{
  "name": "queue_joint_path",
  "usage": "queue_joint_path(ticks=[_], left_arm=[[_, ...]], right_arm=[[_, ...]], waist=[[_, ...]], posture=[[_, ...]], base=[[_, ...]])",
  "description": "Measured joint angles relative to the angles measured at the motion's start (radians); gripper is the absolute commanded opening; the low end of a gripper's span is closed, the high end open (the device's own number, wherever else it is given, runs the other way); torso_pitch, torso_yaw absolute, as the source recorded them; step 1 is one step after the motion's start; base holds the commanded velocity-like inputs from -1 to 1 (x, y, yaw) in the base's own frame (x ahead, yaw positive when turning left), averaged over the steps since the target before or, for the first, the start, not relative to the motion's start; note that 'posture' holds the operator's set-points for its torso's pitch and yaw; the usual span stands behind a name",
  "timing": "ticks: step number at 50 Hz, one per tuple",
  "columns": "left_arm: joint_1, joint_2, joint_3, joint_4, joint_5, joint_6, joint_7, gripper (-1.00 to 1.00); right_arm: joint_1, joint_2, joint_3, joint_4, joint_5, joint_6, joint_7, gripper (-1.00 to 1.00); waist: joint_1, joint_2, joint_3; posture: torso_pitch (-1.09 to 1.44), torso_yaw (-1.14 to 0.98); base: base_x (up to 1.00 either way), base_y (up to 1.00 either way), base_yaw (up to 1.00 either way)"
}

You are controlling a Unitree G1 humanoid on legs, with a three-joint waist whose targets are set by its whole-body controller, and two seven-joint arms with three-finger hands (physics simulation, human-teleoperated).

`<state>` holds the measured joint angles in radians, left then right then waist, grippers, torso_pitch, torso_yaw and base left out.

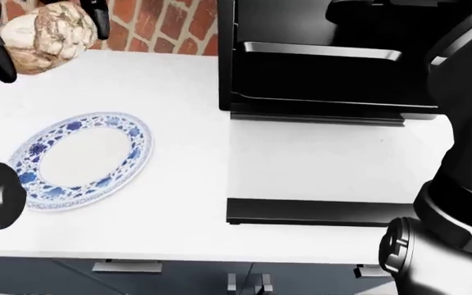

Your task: Place the bread on the tray of the toaster oven.

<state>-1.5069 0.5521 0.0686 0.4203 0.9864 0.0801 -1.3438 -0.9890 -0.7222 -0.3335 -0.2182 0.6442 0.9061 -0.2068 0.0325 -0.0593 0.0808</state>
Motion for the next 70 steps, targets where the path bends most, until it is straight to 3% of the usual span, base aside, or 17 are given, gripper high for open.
queue_joint_path(ticks=[6, 15, 29, 37, 42, 49, 54, 61, 65, 70], left_arm=[[-0.273, -0.110, -0.053, 0.171, 0.038, 0.014, 0.021, -0.95], [-0.428, -0.267, -0.092, 0.303, 0.069, 0.010, 0.061, -0.96], [-0.414, -0.477, -0.124, 0.265, 0.077, 0.085, 0.074, -0.96], [-0.324, -0.612, -0.173, 0.106, 0.092, 0.174, 0.055, -0.96], [-0.334, -0.678, -0.189, 0.126, 0.108, 0.195, 0.050, -0.96], [-0.243, -0.755, -0.219, 0.074, 0.153, 0.193, 0.066, -0.96], [-0.262, -0.733, -0.184, 0.196, 0.160, 0.161, 0.208, -0.97], [-0.374, -0.663, -0.131, 0.551, 0.128, 0.137, 0.576, -0.97], [-0.377, -0.654, -0.130, 0.614, 0.102, 0.134, 0.667, -0.97], [-0.353, -0.705, -0.148, 0.631, 0.071, 0.146, 0.745, -0.98]], right_arm=[[-0.009, -0.012, -0.001, 0.003, 0.016, 0.001, 0.000, 1.00], [-0.016, -0.026, -0.007, 0.011, 0.032, -0.002, -0.009, 1.00], [-0.012, -0.029, 0.002, 0.027, 0.037, -0.015, -0.011, 1.00], [-0.040, -0.059, -0.014, 0.044, 0.055, -0.010, -0.015, 1.00], [-0.043, -0.073, -0.016, 0.064, 0.060, -0.025, -0.018, 1.00], [-0.042, -0.080, -0.010, 0.064, 0.080, -0.029, -0.026, 1.00], [-0.039, -0.079, -0.007, 0.068, 0.083, -0.036, -0.029, 1.00], [-0.044, -0.084, -0.004, 0.073, 0.093, -0.032, -0.029, 1.00], [-0.047, -0.085, -0.009, 0.074, 0.087, -0.038, -0.036, 1.00], [-0.043, -0.080, 0.000, 0.065, 0.093, -0.038, -0.031, 1.00]], waist=[[0.004, -0.012, 0.004], [0.009, -0.026, 0.012], [0.019, -0.048, 0.018], [0.025, -0.056, 0.016], [0.029, -0.064, 0.017], [0.031, -0.069, 0.014], [0.030, -0.070, 0.015], [0.025, -0.070, 0.003], [0.025, -0.073, 0.000], [0.023, -0.078, -0.002]], posture=[[0.00, 0.00], [0.00, 0.00], [0.00, 0.00], [0.00, 0.00], [0.00, 0.00], [0.00, 0.00], [0.00, 0.00], [0.00, 0.00], [0.00, 0.00], [0.00, 0.00]], base=[[0.00, 0.00, 0.00], [0.00, 0.00, 0.00], [0.00, 0.00, 0.00], [0.00, 0.00, 0.00], [0.00, 0.00, 0.00], [0.00, 0.00, 0.00], [0.00, 0.00, 0.00], [0.00, 0.00, 0.00], [0.00, 0.00, 0.00], [0.00, 0.00, 0.00]])
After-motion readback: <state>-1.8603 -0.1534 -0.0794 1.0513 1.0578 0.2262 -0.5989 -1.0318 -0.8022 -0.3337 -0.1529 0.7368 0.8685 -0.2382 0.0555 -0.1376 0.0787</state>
